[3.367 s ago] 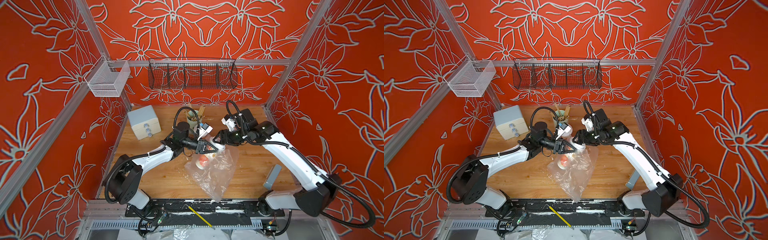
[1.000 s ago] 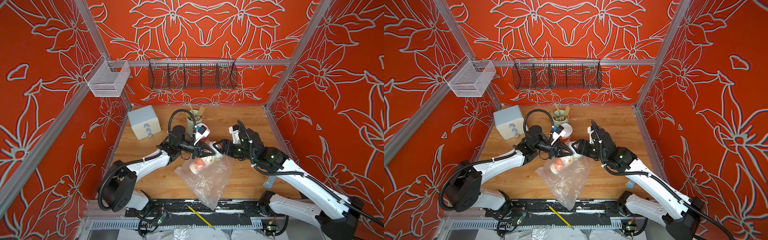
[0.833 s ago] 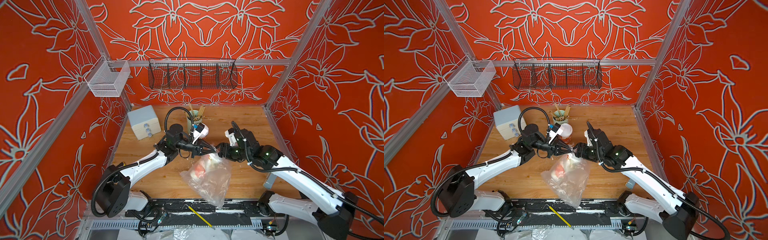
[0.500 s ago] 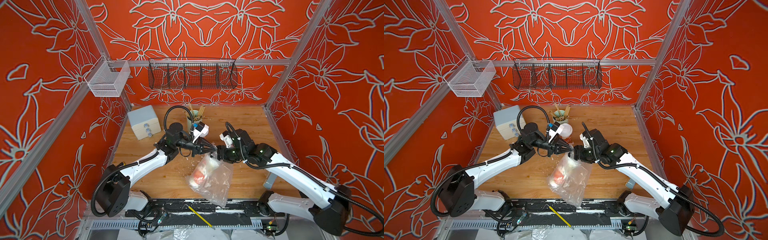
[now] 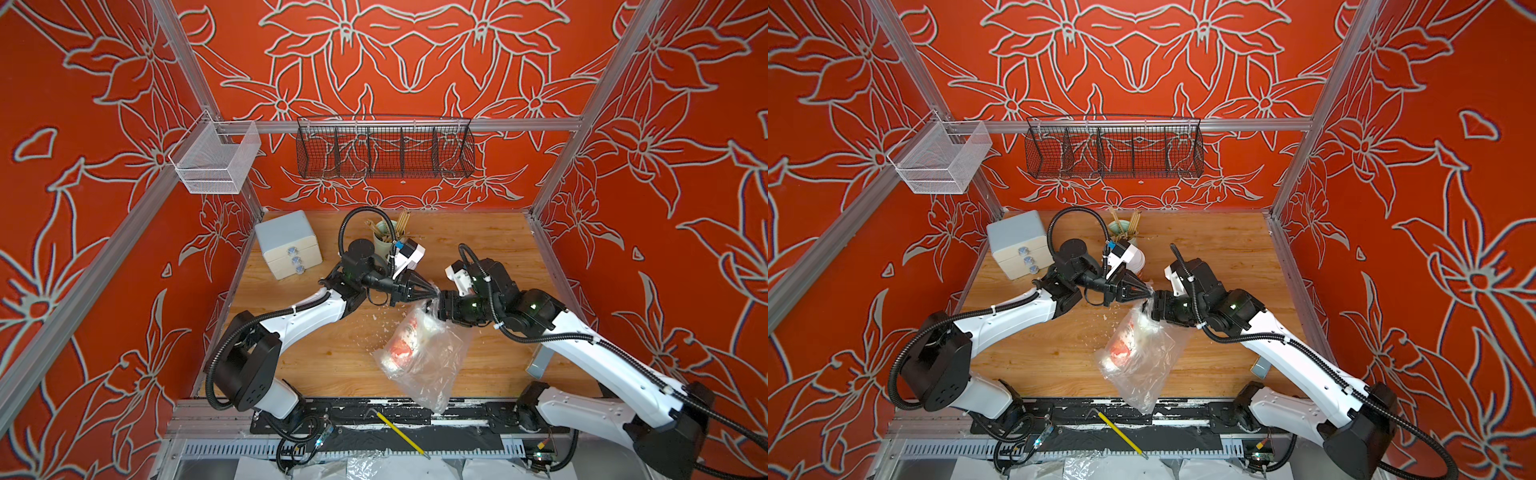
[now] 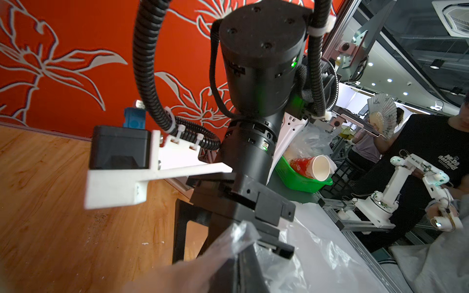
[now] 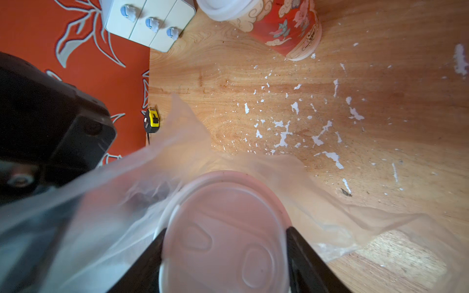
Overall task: Pack milk tea into plastic carrier bags
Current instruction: Place the milk tea cup in the plastic carrier bag.
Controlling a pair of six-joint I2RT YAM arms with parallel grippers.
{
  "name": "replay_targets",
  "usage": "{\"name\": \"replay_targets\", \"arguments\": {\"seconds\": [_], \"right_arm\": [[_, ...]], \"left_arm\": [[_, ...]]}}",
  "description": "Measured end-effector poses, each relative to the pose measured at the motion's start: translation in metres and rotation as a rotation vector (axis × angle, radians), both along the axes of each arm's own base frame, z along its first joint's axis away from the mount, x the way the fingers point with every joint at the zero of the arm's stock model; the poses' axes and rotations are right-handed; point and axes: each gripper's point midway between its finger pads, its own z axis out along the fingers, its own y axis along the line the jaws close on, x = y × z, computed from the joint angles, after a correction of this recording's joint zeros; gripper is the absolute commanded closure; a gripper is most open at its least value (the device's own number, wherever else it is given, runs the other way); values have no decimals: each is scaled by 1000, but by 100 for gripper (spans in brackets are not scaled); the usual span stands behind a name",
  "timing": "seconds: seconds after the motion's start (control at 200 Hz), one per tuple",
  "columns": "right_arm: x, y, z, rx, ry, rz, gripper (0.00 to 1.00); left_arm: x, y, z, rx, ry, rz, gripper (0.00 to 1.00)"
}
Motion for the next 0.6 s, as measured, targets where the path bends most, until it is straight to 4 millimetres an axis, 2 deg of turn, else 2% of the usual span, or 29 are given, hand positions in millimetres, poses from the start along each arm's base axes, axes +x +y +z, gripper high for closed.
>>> {"name": "replay_targets", "arguments": {"seconds": [0.375,0.6], "right_arm": [[4,-21,-3,-247,-101,-49,100],[-1,-34,-14,-494,-191,-19,100]], "left_arm": [[-3,-3,-5,26,8,-45,100],[-1,-3,-25,82,66,-46,100]]}}
